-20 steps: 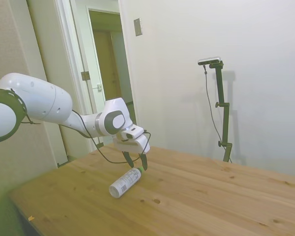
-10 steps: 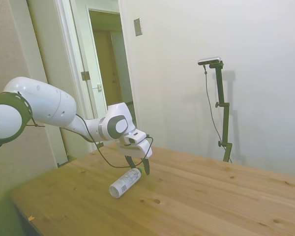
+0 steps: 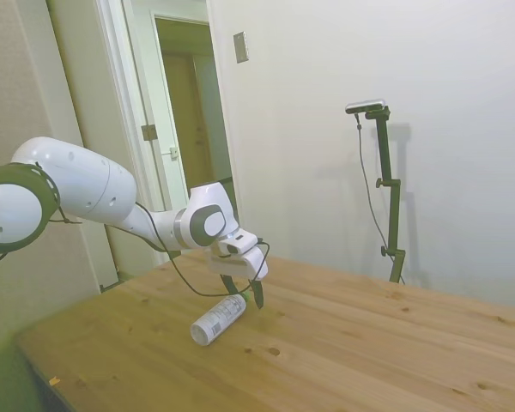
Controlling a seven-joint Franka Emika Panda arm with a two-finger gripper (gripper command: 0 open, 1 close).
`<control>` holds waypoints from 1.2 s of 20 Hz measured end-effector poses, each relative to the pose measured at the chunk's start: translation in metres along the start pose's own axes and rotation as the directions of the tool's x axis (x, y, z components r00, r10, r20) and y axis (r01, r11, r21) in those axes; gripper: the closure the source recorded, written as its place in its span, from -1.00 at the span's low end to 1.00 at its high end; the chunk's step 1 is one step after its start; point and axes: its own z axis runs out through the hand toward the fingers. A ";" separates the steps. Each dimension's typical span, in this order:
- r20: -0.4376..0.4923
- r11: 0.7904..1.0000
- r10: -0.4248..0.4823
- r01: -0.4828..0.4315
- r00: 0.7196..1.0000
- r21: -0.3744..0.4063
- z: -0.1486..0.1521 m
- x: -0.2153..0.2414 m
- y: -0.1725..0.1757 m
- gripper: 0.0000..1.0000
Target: Stand the water bottle
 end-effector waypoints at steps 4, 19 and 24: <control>0.002 1.000 0.002 -0.002 1.000 0.000 0.000 0.000 0.000 1.00; 0.029 0.998 0.059 -0.058 0.998 -0.006 0.005 0.004 0.004 1.00; -0.049 0.983 0.181 -0.179 0.982 0.047 -0.019 0.006 -0.010 1.00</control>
